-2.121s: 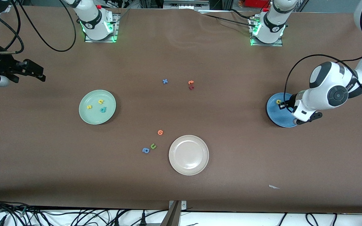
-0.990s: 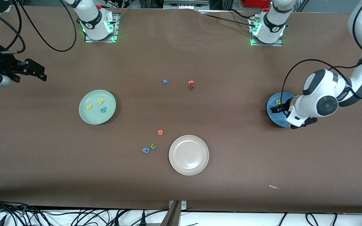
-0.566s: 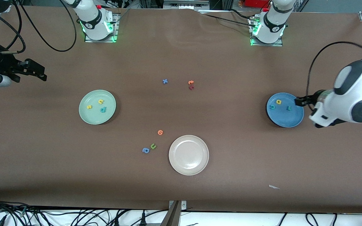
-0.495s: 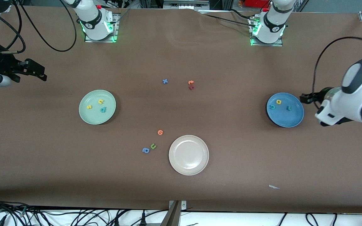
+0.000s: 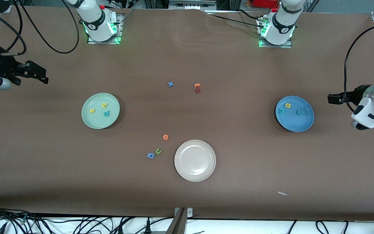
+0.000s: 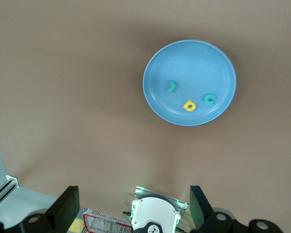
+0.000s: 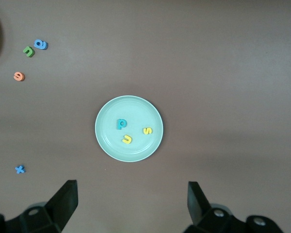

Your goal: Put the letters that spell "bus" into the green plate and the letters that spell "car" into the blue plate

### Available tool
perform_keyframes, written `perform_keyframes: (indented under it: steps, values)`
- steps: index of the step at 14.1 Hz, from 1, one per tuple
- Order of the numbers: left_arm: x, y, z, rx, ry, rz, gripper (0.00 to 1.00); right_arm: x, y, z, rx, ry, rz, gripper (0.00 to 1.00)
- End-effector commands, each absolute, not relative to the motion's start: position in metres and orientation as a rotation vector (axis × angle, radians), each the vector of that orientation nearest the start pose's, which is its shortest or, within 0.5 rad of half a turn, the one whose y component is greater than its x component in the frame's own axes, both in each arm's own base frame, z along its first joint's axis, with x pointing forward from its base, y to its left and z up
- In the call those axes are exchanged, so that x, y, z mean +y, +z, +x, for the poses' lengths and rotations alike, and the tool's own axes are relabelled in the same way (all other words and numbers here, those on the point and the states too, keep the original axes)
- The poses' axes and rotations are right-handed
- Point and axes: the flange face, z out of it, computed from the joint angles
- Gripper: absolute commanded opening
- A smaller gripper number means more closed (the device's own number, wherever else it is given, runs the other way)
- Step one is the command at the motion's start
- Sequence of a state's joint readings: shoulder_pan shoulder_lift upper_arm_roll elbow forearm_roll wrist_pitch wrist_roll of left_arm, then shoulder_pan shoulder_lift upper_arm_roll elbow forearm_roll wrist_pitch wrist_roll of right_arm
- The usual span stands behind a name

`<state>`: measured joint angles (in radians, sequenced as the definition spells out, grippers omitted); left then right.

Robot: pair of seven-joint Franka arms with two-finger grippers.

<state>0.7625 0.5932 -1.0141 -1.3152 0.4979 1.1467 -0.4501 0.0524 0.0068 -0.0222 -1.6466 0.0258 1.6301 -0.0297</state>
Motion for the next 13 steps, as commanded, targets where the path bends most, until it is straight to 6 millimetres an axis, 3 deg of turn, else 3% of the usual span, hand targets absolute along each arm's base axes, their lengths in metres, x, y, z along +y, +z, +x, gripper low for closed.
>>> perform_keyframes:
  steps: [1, 5, 9, 11, 13]
  values:
    - [0.040, 0.508, 0.624, -0.331, 0.637, -2.930, 1.00, 0.019, 0.594, 0.554, -0.094, 0.036, -3.124, 1.00]
    - [0.008, 0.512, 0.645, -0.343, 0.578, -2.902, 1.00, 0.019, 0.594, 0.554, -0.094, 0.036, -3.124, 1.00]
    - [0.000, 0.522, 0.646, -0.414, 0.608, -2.931, 1.00, 0.019, 0.594, 0.554, -0.094, 0.036, -3.124, 1.00]
    - [0.007, 0.533, 0.642, -0.445, 0.618, -2.992, 1.00, 0.019, 0.594, 0.554, -0.094, 0.036, -3.124, 1.00]
    - [0.018, 0.557, 0.636, -0.517, 0.534, -3.119, 0.98, 0.019, 0.594, 0.554, -0.094, 0.036, -3.124, 1.00]
